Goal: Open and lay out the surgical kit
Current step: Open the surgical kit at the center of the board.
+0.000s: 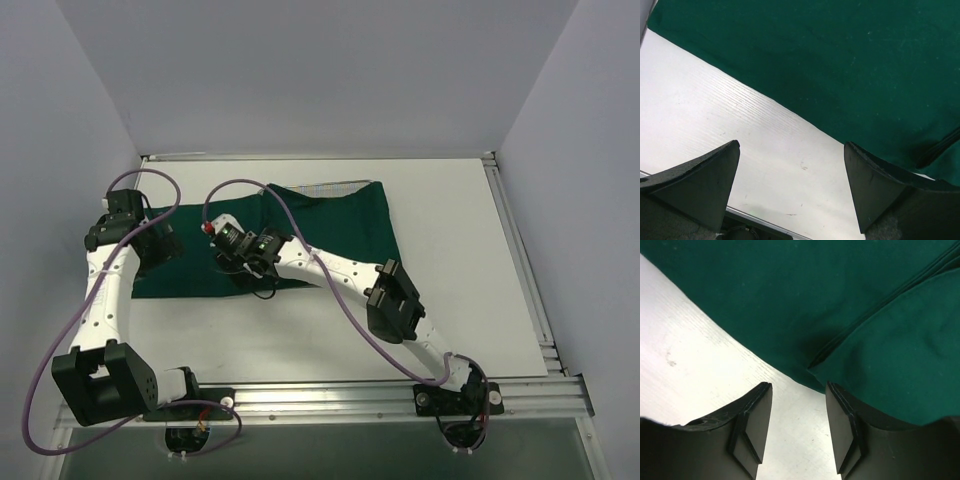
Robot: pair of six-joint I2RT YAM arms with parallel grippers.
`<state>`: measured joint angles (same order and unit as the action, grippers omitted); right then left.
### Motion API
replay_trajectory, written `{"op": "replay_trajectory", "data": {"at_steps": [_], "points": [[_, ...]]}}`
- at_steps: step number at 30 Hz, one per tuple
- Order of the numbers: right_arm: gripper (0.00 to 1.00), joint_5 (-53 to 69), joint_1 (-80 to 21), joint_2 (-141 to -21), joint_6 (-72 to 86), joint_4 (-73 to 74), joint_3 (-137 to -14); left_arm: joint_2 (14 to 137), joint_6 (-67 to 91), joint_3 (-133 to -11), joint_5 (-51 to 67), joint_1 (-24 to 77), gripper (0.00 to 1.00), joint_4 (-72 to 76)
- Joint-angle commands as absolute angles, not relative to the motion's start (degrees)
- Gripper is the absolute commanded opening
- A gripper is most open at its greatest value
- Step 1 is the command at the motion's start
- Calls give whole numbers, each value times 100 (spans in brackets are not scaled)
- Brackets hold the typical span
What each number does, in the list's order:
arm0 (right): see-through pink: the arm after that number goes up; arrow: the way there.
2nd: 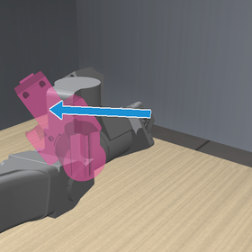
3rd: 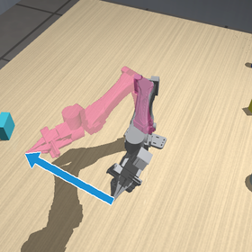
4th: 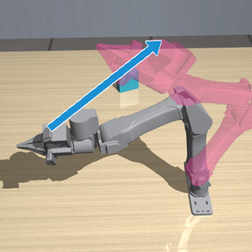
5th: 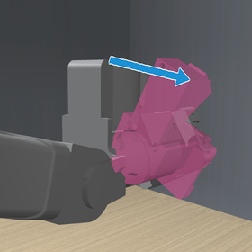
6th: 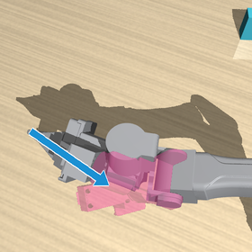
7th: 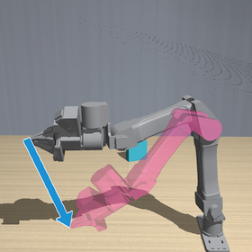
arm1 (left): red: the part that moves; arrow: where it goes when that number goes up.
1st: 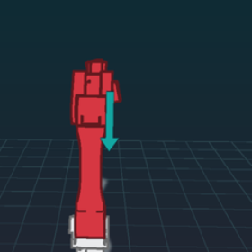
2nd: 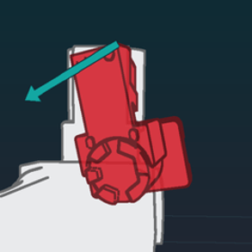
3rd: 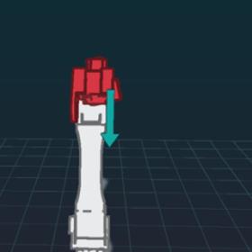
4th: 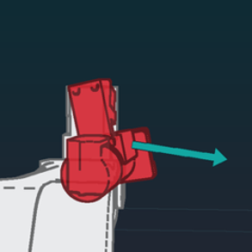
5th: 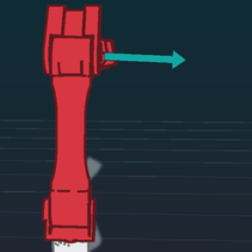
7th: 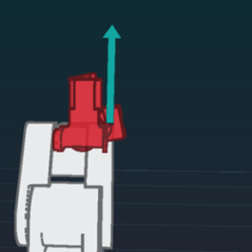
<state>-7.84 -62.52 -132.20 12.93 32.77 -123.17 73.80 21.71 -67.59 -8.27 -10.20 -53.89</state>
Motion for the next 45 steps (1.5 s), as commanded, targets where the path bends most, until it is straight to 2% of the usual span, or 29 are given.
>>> {"op": "replay_trajectory", "data": {"at_steps": [1, 25, 31, 35, 36, 37, 39, 45], "points": [[46, -1459, -6205, -13192, 1169, 3384, -12472, 7321, 2224, -6987, -659, -1020, 94, -5519], [37, -2399, -6539, -13728, 976, 3313, -12524, 7207, 2215, -6917, -677, -1037, 94, -5502], [25, -3005, -6601, -13948, 861, 3296, -12674, 7181, 2215, -6926, -659, -1063, 94, -5493], [22, -3164, -6601, -13957, 835, 3235, -12744, 7163, 2197, -6926, -642, -1063, 94, -5502], [19, -3164, -6601, -13966, 835, 3234, -12788, 7163, 2197, -6926, -642, -1063, 94, -5511], [10, -3164, -6601, -13957, 844, 3252, -12814, 7163, 2197, -6926, -642, -1063, 94, -5502], [0, -3147, -6601, -13887, 844, 3287, -12902, 7172, 2188, -6934, -633, -1072, 94, -5519], [0, -2910, -6469, -13168, 1028, 3296, -12859, 7189, 2188, -6935, -598, -1072, 94, -5511]]}}
